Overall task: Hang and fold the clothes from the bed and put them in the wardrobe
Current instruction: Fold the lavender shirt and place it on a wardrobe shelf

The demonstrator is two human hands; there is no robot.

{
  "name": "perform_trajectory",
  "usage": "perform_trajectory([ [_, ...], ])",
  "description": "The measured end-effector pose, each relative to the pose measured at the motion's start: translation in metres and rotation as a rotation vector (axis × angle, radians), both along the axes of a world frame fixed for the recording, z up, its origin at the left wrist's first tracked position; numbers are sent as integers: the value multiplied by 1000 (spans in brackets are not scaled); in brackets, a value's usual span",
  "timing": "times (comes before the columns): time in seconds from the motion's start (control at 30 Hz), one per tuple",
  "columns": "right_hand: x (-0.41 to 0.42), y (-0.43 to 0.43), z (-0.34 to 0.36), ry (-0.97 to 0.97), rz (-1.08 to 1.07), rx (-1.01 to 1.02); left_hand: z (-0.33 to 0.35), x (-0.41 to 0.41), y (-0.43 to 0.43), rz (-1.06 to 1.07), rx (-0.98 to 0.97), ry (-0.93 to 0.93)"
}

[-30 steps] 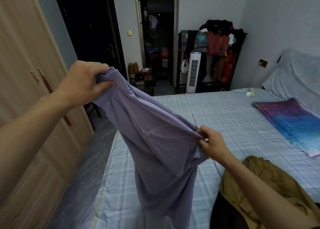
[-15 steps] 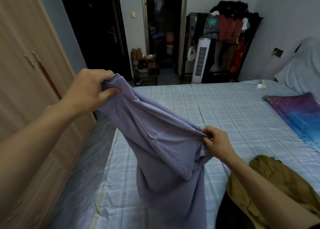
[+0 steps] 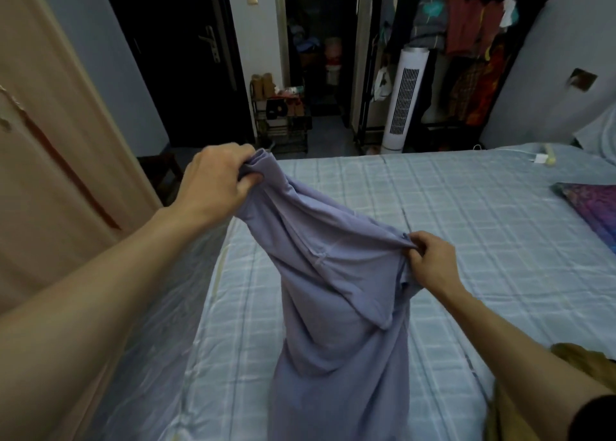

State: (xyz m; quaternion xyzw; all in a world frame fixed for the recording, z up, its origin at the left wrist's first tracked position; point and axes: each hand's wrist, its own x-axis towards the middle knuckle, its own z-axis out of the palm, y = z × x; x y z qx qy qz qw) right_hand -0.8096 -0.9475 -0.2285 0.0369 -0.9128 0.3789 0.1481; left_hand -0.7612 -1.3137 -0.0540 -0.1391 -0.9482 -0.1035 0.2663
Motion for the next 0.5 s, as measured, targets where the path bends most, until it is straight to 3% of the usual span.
perform_trajectory([
  [0.23, -92, 2, 80, 287, -56, -64, 32, -61, -3, 54, 110, 253],
  [0.37, -80, 16, 121, 396, -20, -118, 55, -23, 2, -16, 148, 369],
  [0.5, -32, 25, 118, 407, 32, -93, 49, 42, 6, -53, 118, 359],
])
